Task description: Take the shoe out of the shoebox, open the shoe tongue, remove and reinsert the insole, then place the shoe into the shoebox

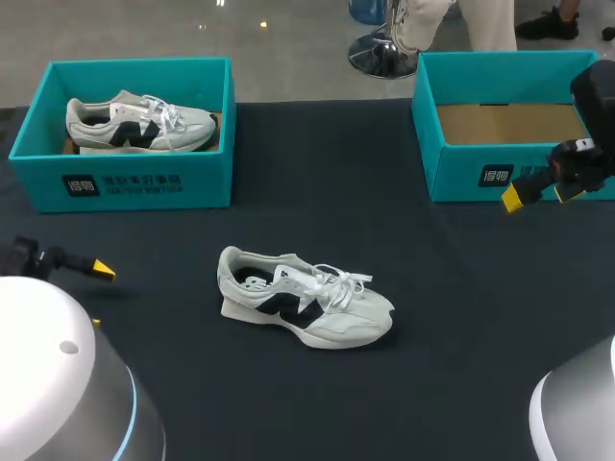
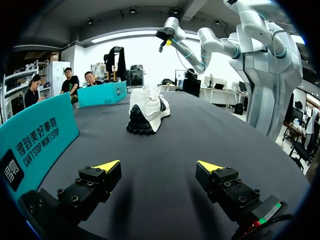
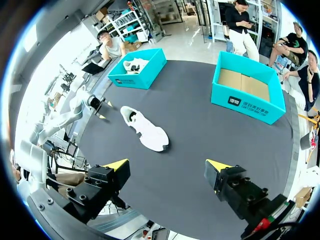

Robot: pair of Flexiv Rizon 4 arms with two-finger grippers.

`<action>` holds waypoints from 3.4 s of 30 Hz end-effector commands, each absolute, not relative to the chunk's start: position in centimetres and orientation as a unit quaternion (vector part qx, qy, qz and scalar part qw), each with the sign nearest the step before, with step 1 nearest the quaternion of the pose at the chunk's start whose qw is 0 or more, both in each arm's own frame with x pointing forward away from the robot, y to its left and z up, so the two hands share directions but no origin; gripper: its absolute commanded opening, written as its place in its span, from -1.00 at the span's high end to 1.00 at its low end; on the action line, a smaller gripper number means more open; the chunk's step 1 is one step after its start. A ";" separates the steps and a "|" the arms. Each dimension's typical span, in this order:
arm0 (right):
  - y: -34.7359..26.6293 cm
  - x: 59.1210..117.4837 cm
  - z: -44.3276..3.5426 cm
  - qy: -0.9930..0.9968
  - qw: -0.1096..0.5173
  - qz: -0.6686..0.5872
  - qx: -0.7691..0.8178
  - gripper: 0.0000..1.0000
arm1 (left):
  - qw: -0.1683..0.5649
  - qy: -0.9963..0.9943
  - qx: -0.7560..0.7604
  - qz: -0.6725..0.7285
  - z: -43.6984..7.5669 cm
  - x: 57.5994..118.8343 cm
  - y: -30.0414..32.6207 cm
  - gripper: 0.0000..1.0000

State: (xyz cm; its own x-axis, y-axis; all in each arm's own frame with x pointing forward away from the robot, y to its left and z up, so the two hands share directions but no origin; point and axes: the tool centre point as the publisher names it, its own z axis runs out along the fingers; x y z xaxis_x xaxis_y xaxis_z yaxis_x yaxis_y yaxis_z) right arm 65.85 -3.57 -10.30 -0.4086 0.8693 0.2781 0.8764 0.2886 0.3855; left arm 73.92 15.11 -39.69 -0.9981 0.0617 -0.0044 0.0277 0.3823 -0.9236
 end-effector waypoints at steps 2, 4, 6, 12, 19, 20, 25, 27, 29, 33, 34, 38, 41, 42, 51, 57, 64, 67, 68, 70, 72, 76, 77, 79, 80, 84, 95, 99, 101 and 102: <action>-3.4 66.3 -10.2 -0.803 0.010 -0.242 -0.544 -1.00 | 0.001 -0.825 -0.032 0.564 -39.8 73.9 12.5 -1.00; -3.4 66.3 -10.2 -0.803 0.010 -0.242 -0.544 -1.00 | -0.004 -0.825 -0.037 0.564 -39.8 74.0 10.8 -1.00; -3.4 66.3 -10.2 -0.803 0.010 -0.242 -0.544 -1.00 | -0.001 -0.819 -0.041 0.572 -39.9 74.2 9.3 -1.00; -3.4 66.3 -10.2 -0.803 0.010 -0.242 -0.544 -1.00 | -0.001 -0.802 -0.037 0.596 -40.1 74.8 5.8 -1.00; -3.4 66.3 -10.2 -0.803 0.010 -0.242 -0.544 -1.00 | 0.005 -0.800 -0.041 0.599 -40.7 75.5 3.0 -1.00; -3.4 66.3 -10.2 -0.803 0.010 -0.242 -0.544 -1.00 | 0.006 -0.800 -0.041 0.599 -40.8 75.6 2.8 -1.00; -3.4 66.3 -10.2 -0.803 0.010 -0.242 -0.544 -1.00 | 0.009 -0.802 -0.046 0.595 -41.1 76.3 1.2 -1.00; -3.4 66.3 -10.2 -0.803 0.010 -0.242 -0.544 -1.00 | 0.014 -0.805 -0.051 0.591 -41.3 76.6 0.5 -1.00; -3.4 66.3 -10.2 -0.803 0.010 -0.242 -0.544 -1.00 | 0.017 -0.810 -0.057 0.584 -41.5 76.9 -0.2 -1.00; -3.4 66.3 -10.2 -0.803 0.010 -0.242 -0.544 -1.00 | 0.020 -0.813 -0.063 0.579 -41.7 77.5 -1.2 -1.00; -3.4 66.3 -10.2 -0.803 0.010 -0.242 -0.544 -1.00 | 0.020 -0.813 -0.064 0.579 -41.7 77.7 -1.4 -1.00; -3.4 66.3 -10.2 -0.803 0.010 -0.242 -0.544 -1.00 | 0.022 -0.816 -0.072 0.573 -41.8 78.2 -2.1 -1.00; -3.4 66.3 -10.2 -0.803 0.010 -0.242 -0.544 -1.00 | 0.027 -0.817 -0.076 0.571 -41.9 78.3 -2.4 -1.00; -3.4 66.3 -10.2 -0.803 0.010 -0.242 -0.544 -1.00 | 0.029 -0.818 -0.078 0.569 -41.9 78.4 -2.5 -1.00; -3.4 66.3 -10.2 -0.803 0.010 -0.242 -0.544 -1.00 | 0.040 -0.821 -0.092 0.562 -42.2 78.5 -3.8 -1.00; -3.4 66.3 -10.2 -0.803 0.010 -0.242 -0.544 -1.00 | 0.051 -0.825 -0.101 0.554 -42.8 78.3 -4.6 -1.00; -3.4 66.3 -10.2 -0.803 0.010 -0.242 -0.544 -1.00 | 0.056 -0.824 -0.109 0.554 -43.0 78.1 -4.9 -1.00; -3.4 66.3 -10.2 -0.803 0.010 -0.242 -0.544 -1.00 | 0.056 -0.823 -0.109 0.554 -43.0 78.1 -5.0 -0.70; -3.4 66.3 -10.2 -0.803 0.010 -0.242 -0.544 -1.00 | 0.056 -0.823 -0.110 0.554 -43.0 78.0 -5.0 -0.58; -3.4 66.3 -10.2 -0.803 0.010 -0.242 -0.544 -1.00 | 0.056 -0.823 -0.111 0.554 -43.0 78.0 -5.1 -0.25; -3.4 66.3 -10.2 -0.803 0.010 -0.242 -0.544 -1.00 | 0.057 -0.824 -0.110 0.552 -43.0 78.0 -5.2 -0.10; -3.4 66.3 -10.2 -0.803 0.010 -0.242 -0.544 -1.00 | 0.058 -0.826 -0.109 0.550 -43.0 77.9 -5.3 0.11; -3.4 66.3 -10.2 -0.803 0.010 -0.242 -0.544 -1.00 | 0.058 -0.826 -0.109 0.550 -43.1 77.8 -5.4 0.12; -3.4 66.3 -10.2 -0.803 0.010 -0.242 -0.544 -1.00 | 0.058 -0.827 -0.110 0.549 -43.1 77.7 -5.5 0.24; -3.4 66.3 -10.2 -0.803 0.010 -0.242 -0.544 -1.00 | 0.056 -0.828 -0.109 0.548 -43.1 77.6 -5.6 0.29; -3.4 66.3 -10.2 -0.803 0.010 -0.242 -0.544 -1.00 | 0.053 -0.829 -0.101 0.547 -43.1 77.3 -5.7 0.59; -3.4 66.3 -10.2 -0.803 0.010 -0.242 -0.544 -1.00 | 0.028 -0.830 -0.060 0.553 -43.2 76.3 -5.5 1.00; -3.4 66.3 -10.2 -0.803 0.010 -0.242 -0.544 -1.00 | 0.022 -0.831 -0.049 0.553 -42.9 75.7 -5.4 1.00; -3.4 66.3 -10.2 -0.803 0.010 -0.242 -0.544 -1.00 | 0.019 -0.832 -0.044 0.552 -42.8 75.4 -5.3 1.00; -3.4 66.3 -10.2 -0.803 0.010 -0.242 -0.544 -1.00 | 0.017 -0.832 -0.042 0.553 -42.8 75.2 -5.3 1.00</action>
